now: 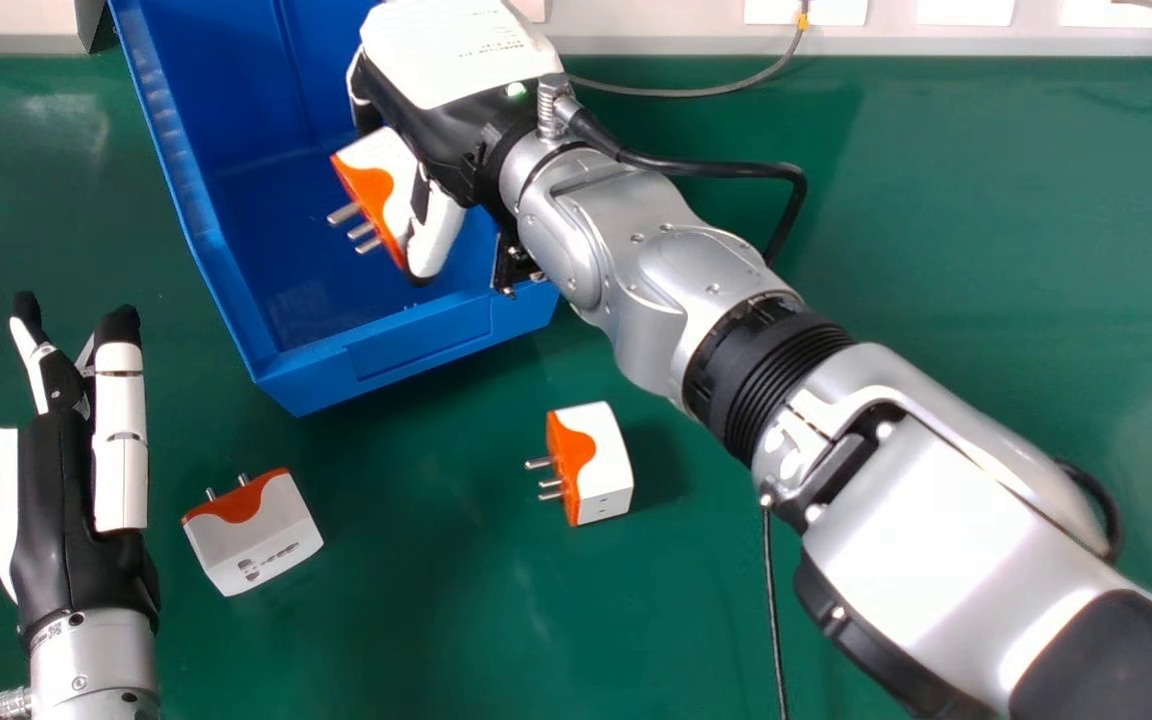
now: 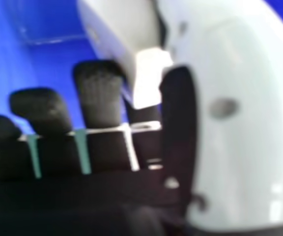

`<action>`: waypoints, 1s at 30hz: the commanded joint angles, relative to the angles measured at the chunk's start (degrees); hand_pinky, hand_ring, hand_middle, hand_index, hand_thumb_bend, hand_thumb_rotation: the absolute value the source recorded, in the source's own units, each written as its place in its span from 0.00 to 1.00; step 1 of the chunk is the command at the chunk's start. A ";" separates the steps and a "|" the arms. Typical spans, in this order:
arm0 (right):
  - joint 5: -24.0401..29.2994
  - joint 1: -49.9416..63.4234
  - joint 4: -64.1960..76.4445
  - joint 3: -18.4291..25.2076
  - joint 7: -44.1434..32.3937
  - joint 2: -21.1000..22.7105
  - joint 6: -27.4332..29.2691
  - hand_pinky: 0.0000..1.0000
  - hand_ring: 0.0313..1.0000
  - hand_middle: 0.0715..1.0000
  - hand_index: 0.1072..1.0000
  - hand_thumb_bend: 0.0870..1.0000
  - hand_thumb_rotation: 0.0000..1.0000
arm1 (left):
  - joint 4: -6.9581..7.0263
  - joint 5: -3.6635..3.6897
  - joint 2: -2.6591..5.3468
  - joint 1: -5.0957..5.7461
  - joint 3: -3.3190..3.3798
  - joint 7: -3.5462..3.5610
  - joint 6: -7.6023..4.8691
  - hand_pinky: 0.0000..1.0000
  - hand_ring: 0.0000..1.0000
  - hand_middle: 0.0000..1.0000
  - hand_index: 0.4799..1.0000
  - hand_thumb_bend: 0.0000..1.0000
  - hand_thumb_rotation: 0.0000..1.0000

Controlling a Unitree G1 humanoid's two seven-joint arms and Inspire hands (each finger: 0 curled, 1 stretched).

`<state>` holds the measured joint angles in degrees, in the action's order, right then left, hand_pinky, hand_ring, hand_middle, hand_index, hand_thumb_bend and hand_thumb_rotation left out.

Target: Pick all objects and put in blue box

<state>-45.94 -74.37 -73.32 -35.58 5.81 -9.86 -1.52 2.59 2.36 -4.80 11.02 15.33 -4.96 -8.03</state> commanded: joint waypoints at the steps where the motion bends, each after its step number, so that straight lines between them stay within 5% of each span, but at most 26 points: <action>1: -0.45 -4.66 -0.04 -0.63 -0.08 -1.62 -0.49 0.06 0.09 0.13 0.41 0.47 0.14 | 1.16 0.14 0.46 0.01 -0.19 -0.06 -0.82 0.93 0.94 0.91 0.86 0.41 0.94; 5: -0.59 -5.26 -0.79 -1.78 0.12 -1.97 -0.96 0.05 0.08 0.12 0.41 0.47 0.14 | 2.08 -0.21 0.82 0.08 -0.75 -0.53 -0.40 0.93 0.94 0.91 0.86 0.41 0.94; 14: 0.02 -3.94 -1.11 -2.64 1.61 -2.02 -1.71 0.03 0.06 0.09 0.41 0.47 0.13 | 1.98 -3.82 1.91 -0.08 -1.85 -3.65 -0.41 0.92 0.94 0.90 0.85 0.45 0.92; 19: 0.16 -3.78 -1.12 -2.63 2.80 -2.21 -1.96 0.02 0.05 0.08 0.41 0.47 0.12 | 1.58 -4.24 2.00 -0.28 -2.16 -4.17 -0.60 0.89 0.93 0.89 0.83 0.50 0.89; 30: 1.20 -3.42 -0.81 -2.19 5.03 -2.78 0.07 0.05 0.07 0.11 0.41 0.47 0.13 | 0.83 -4.08 1.80 -0.74 -2.22 -4.06 -0.95 0.87 0.92 0.88 0.81 0.53 0.87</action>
<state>-45.12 -75.75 -74.57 -38.07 9.04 -9.97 -2.03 2.95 -1.43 -2.89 10.89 13.26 -8.90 -8.02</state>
